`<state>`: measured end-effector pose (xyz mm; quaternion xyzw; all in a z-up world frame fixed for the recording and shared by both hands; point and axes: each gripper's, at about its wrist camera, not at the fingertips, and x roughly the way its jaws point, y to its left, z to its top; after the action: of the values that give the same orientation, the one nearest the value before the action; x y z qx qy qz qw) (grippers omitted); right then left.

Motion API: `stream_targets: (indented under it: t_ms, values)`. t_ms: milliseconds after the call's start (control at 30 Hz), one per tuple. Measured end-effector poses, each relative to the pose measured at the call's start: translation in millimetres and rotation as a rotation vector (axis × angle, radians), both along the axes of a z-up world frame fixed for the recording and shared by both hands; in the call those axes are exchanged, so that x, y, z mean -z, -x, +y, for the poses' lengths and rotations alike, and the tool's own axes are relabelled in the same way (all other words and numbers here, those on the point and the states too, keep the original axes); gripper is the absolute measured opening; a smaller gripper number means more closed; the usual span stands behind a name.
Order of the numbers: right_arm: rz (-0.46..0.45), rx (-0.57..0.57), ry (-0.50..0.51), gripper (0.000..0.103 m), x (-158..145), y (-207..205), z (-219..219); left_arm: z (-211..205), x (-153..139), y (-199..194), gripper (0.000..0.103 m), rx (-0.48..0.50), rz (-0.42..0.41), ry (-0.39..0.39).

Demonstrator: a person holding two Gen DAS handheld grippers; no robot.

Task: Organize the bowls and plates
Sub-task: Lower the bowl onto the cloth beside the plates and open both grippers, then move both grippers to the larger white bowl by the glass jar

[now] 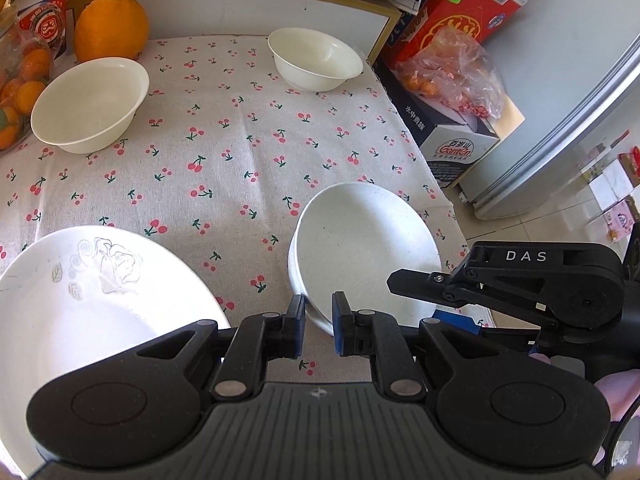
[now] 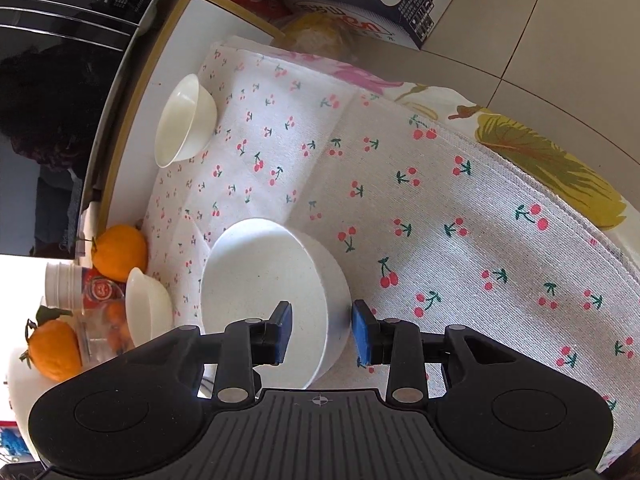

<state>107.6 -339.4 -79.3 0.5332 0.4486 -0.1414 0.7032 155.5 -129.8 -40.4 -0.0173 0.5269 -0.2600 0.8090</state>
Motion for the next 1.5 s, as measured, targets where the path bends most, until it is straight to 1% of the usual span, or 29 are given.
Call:
stream_targets:
  t_ms: [167,233,267,300,333,400,433,533,600,733,800,1100,1333,1500]
  values:
    - [-0.006,-0.006,0.014,0.034,-3,-1,0,0,-1,1,0.013,0.005,-0.01,0.006]
    - [-0.012,-0.004,0.017,0.034,-5,-1,0,0,-2,2,0.016,0.009,-0.017,0.012]
    - [-0.014,-0.003,0.018,0.034,-6,0,-1,0,-3,2,0.018,0.01,-0.02,0.015]
    - [-0.016,-0.002,0.019,0.038,-6,0,-1,0,-4,2,0.023,0.008,-0.023,0.019]
    - [-0.02,0.001,0.02,0.041,-7,0,-2,0,-5,2,0.024,0.007,-0.025,0.022]
    - [-0.027,0.001,0.022,0.051,-9,0,-2,0,-8,3,0.026,0.006,-0.037,0.025]
    - [-0.03,0.0,0.025,0.052,-10,0,-3,-1,-9,3,0.027,0.007,-0.044,0.025]
    - [-0.041,-0.004,0.038,0.054,-15,-1,-3,0,-13,5,0.037,0.009,-0.058,0.035]
    - [-0.048,0.0,0.04,0.059,-18,-1,-4,1,-16,5,0.045,0.01,-0.06,0.049]
    - [-0.072,0.012,0.047,0.062,-26,0,-5,4,-23,7,0.054,0.013,-0.076,0.068]
    - [-0.083,0.014,0.06,0.067,-30,0,-5,6,-28,9,0.06,0.012,-0.088,0.078]
    - [-0.135,-0.008,0.125,0.072,-50,-7,2,22,-53,11,0.077,0.0,-0.146,0.117]
    - [-0.173,-0.045,0.197,0.073,-63,-17,16,38,-64,6,0.084,-0.03,-0.158,0.143]
    - [-0.199,-0.073,0.242,0.074,-71,-27,29,56,-70,-3,0.089,-0.087,-0.192,0.14]
